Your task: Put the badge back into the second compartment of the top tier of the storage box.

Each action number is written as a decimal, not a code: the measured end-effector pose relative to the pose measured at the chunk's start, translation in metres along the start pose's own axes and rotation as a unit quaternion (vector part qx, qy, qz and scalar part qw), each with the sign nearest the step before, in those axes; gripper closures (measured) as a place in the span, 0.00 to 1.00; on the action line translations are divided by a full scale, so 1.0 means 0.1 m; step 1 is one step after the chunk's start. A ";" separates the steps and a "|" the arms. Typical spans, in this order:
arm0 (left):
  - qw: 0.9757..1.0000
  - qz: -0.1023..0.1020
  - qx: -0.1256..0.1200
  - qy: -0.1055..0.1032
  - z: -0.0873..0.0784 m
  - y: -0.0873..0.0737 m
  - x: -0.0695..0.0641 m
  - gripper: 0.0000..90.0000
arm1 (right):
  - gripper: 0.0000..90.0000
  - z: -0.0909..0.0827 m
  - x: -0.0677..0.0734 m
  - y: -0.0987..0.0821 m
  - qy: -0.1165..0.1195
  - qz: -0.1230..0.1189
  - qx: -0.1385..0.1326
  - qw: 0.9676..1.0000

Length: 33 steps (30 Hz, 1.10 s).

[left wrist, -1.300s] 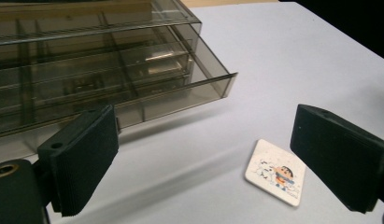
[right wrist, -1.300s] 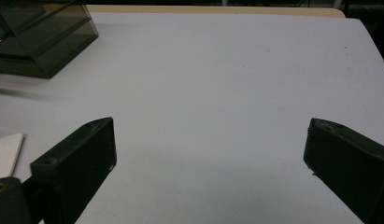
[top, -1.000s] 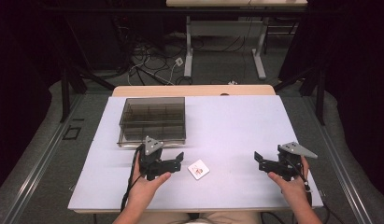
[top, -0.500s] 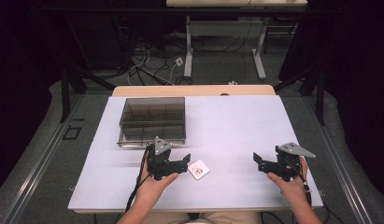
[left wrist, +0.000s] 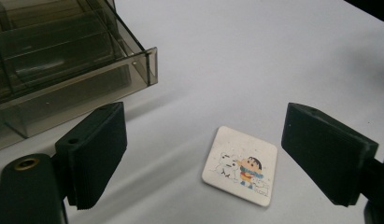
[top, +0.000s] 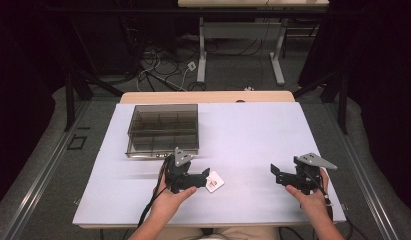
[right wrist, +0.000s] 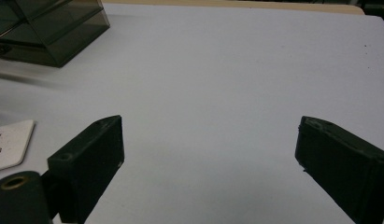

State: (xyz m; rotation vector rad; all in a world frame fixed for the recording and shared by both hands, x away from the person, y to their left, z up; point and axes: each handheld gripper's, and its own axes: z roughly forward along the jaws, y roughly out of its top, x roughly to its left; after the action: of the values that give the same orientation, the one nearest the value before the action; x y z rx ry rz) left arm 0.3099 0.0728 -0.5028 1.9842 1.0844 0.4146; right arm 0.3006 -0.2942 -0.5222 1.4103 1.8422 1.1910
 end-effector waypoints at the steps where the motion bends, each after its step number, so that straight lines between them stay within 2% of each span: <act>1: 1.000 -0.001 0.000 0.000 0.02 0.00 -0.01 0.16 | 0.09 0.00 0.01 0.00 0.000 0.004 0.001 1.000; 20: 0.999 0.024 0.039 -0.018 0.24 -0.05 -0.09 0.17 | 0.10 0.02 0.01 -0.02 0.008 -0.006 0.004 1.000; 21: 0.998 0.030 0.048 -0.020 0.24 -0.05 -0.09 0.17 | 0.10 0.02 0.01 -0.02 0.008 -0.006 0.004 1.000; 26: 0.998 0.032 0.055 -0.026 0.31 -0.06 -0.12 0.17 | 0.10 0.03 0.01 -0.02 0.006 -0.008 0.003 1.000; 30: 0.996 0.043 0.068 -0.030 0.35 -0.07 -0.12 0.18 | 0.10 0.03 0.01 -0.03 0.008 -0.006 0.009 1.000; 31: 0.996 0.054 0.070 -0.030 0.37 -0.07 -0.12 0.18 | 0.10 0.02 0.01 -0.02 0.005 -0.008 0.014 1.000; 33: 0.995 0.060 0.075 -0.032 0.39 -0.07 -0.12 0.18 | 0.10 0.03 0.01 -0.03 0.010 -0.008 0.010 1.000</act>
State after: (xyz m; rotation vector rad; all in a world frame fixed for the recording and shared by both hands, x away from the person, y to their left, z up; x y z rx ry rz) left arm 0.3225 0.0454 -0.5309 2.1875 0.9832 0.3394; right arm 0.3015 -0.2924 -0.5260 1.3970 1.8795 1.1857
